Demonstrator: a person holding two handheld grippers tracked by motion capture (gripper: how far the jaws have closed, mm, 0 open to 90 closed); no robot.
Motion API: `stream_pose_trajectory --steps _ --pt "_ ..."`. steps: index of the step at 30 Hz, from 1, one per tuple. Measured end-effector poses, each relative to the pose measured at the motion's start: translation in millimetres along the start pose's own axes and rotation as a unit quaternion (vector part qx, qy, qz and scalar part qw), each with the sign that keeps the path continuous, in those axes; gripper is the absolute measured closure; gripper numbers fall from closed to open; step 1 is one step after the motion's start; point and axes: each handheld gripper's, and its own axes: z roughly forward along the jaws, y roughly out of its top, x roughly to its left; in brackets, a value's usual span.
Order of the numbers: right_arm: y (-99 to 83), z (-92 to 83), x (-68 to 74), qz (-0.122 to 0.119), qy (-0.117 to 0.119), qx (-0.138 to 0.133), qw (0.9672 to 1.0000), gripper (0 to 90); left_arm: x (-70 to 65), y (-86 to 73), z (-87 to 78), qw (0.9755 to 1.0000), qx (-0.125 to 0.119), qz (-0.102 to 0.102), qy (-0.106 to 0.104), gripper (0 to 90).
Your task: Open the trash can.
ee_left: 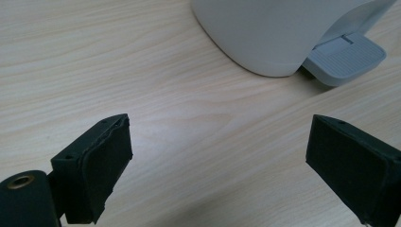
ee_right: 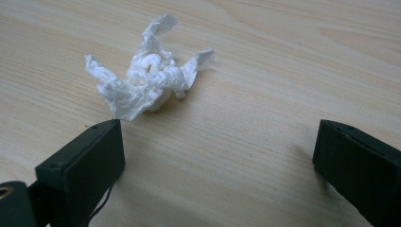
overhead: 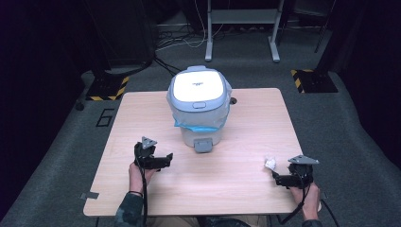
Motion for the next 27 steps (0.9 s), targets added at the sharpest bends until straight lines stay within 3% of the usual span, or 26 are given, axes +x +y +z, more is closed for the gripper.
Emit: stream_pose_trajectory --steps 19,27 --pt "0.0 -0.1 0.2 0.0 -0.002 0.0 1.0 2.1 -34.6 26.0 17.3 0.9988 -0.002 0.033 -0.036 7.9" --pt "-0.1 -0.1 0.1 -0.002 -0.002 -0.001 1.0 2.2 -42.0 30.3 27.1 0.9983 -0.003 0.028 -0.051 7.9"
